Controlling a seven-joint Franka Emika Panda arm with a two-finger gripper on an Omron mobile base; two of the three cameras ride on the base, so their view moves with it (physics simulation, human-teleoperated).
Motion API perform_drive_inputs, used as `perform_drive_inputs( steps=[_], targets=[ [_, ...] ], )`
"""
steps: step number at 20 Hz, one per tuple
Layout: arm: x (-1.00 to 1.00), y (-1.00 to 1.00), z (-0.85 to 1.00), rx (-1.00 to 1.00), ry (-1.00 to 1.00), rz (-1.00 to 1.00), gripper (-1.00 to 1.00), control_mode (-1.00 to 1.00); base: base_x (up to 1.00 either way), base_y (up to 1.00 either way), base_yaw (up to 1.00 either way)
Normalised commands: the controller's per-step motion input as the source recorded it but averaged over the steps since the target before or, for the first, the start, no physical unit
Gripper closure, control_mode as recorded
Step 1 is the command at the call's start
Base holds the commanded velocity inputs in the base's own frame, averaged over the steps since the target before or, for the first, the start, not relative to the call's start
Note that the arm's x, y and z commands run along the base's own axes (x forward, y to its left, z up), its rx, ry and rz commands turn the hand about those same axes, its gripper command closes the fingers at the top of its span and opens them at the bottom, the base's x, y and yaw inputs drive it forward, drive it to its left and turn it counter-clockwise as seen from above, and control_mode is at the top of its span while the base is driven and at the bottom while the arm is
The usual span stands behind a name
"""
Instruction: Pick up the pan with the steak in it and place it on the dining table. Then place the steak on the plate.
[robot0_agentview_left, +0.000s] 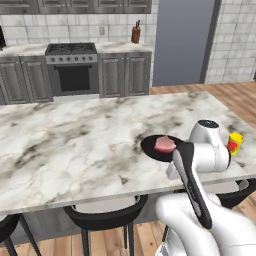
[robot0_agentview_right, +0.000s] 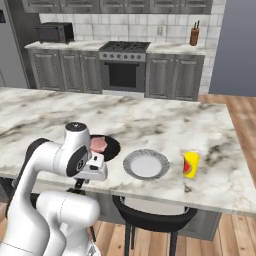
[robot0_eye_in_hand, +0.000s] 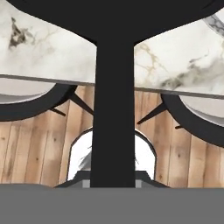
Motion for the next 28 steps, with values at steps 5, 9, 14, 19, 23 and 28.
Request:
perform_drive_inputs(
  steps=[5, 9, 14, 19, 23, 28],
  targets=[
    [0.18, 0.33, -0.46, 0.04, 0.04, -0.09, 1.00, -1.00, 0.00, 0.00, 0.00],
    [0.21, 0.55, -0.45, 0.00, 0.00, -0.09, 1.00, -1.00, 0.00, 0.00, 0.00],
    [0.35, 0.41, -0.42, -0.01, 0.00, -0.09, 1.00, -1.00, 0.00, 0.00, 0.00],
    [0.10, 0.01, -0.08, 0.00, 0.00, -0.02, 1.00, -1.00, 0.00, 0.00, 0.00],
    [0.14, -0.03, -0.25, 0.00, 0.03, 0.00, 1.00, -1.00, 0.00, 0.00, 0.00],
    [0.17, -0.14, -0.47, 0.00, 0.06, 0.00, 1.00, -1.00, 0.00, 0.00, 0.00]
  ],
)
